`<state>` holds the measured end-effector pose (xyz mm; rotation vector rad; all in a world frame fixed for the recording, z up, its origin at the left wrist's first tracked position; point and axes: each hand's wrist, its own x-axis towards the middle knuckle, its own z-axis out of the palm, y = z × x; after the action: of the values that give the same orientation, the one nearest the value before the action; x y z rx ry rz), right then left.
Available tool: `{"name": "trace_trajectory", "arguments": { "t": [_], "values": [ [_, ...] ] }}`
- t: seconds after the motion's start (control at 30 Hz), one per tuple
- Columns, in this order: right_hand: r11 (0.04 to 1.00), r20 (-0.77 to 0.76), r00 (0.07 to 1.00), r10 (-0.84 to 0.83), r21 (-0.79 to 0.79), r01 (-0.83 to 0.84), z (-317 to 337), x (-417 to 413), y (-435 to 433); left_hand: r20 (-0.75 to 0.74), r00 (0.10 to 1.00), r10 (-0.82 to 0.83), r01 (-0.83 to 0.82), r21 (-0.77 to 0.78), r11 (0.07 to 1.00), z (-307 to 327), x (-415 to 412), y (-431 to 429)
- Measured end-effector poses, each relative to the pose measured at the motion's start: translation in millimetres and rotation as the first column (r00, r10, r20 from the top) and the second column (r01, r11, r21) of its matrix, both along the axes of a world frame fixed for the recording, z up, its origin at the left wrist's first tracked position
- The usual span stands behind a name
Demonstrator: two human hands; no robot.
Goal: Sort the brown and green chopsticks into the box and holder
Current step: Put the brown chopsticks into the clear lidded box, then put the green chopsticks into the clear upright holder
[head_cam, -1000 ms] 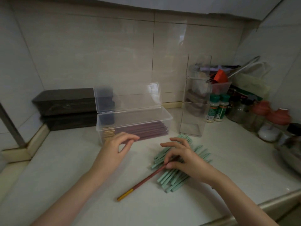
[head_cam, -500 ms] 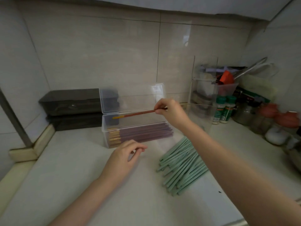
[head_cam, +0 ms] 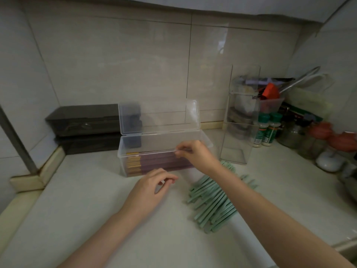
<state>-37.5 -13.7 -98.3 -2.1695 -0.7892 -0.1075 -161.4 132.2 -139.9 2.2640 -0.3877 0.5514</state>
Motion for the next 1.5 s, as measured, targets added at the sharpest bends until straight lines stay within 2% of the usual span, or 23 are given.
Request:
{"name": "trace_trajectory", "arguments": {
  "t": [0.23, 0.3, 0.37, 0.43, 0.5, 0.57, 0.67, 0.73, 0.83, 0.93, 1.0, 1.07, 1.17, 1.33, 1.5],
  "values": [
    [0.996, 0.166, 0.984, 0.07, -0.074, -0.059, 4, -43, -4, 0.002, 0.998, -0.067, 0.067, 0.071, 0.995, 0, -3, -8],
    [0.992, 0.147, 0.985, 0.094, -0.096, -0.08, 5, -52, -10, 0.003, 0.996, -0.085, 0.085, 0.082, 0.993, 0, -4, -10],
    [0.995, 0.131, 0.987, 0.091, -0.039, -0.086, 12, -53, -25, 0.005, 0.995, -0.098, 0.097, 0.088, 0.991, 0, -5, -12],
    [0.999, 0.222, 0.974, -0.049, 0.005, 0.049, 22, -40, -50, 0.001, 0.995, -0.096, 0.096, 0.077, 0.992, -1, -6, -12],
    [0.956, 0.334, 0.898, -0.287, 0.041, 0.29, 34, -16, -83, -0.011, 0.996, -0.091, 0.091, 0.056, 0.994, -2, -6, -12],
    [0.891, 0.378, 0.82, -0.43, 0.033, 0.453, 43, 7, -116, -0.015, 0.996, -0.086, 0.087, 0.042, 0.995, -3, -5, -15],
    [0.851, 0.375, 0.819, -0.435, -0.125, 0.51, 46, 27, -142, -0.037, 0.996, -0.082, 0.083, 0.028, 0.996, -4, -2, -22],
    [0.812, 0.449, 0.799, -0.4, -0.231, 0.536, 44, 36, -144, -0.05, 0.995, -0.086, 0.087, 0.019, 0.996, -4, -2, -30],
    [0.827, 0.445, 0.799, -0.403, -0.197, 0.527, 44, 40, -136, -0.14, 0.983, -0.117, 0.12, 0.011, 0.993, 3, -9, -51],
    [0.873, 0.351, 0.838, -0.416, -0.103, 0.477, 44, 39, -134, -0.249, 0.962, -0.109, 0.168, 0.232, 0.958, 15, -16, -89],
    [0.884, 0.326, 0.856, -0.402, -0.103, 0.455, 43, 36, -135, -0.216, 0.975, -0.056, 0.139, 0.39, 0.91, 20, -14, -114],
    [0.894, 0.315, 0.868, -0.383, -0.112, 0.435, 43, 29, -137, -0.201, 0.98, 0.013, 0.084, 0.47, 0.879, 21, -6, -131],
    [0.918, 0.319, 0.89, -0.326, -0.118, 0.378, 46, 17, -143, -0.227, 0.969, 0.102, 0.033, 0.525, 0.851, 13, 8, -137],
    [0.942, 0.303, 0.922, -0.24, -0.158, 0.297, 49, 1, -154, -0.32, 0.931, 0.175, 0.037, 0.56, 0.828, -2, 8, -131],
    [0.927, 0.415, 0.858, -0.302, -0.084, 0.367, 48, -1, -153, -0.284, 0.939, 0.192, 0.005, 0.57, 0.821, -7, 6, -133]
  ]
}}
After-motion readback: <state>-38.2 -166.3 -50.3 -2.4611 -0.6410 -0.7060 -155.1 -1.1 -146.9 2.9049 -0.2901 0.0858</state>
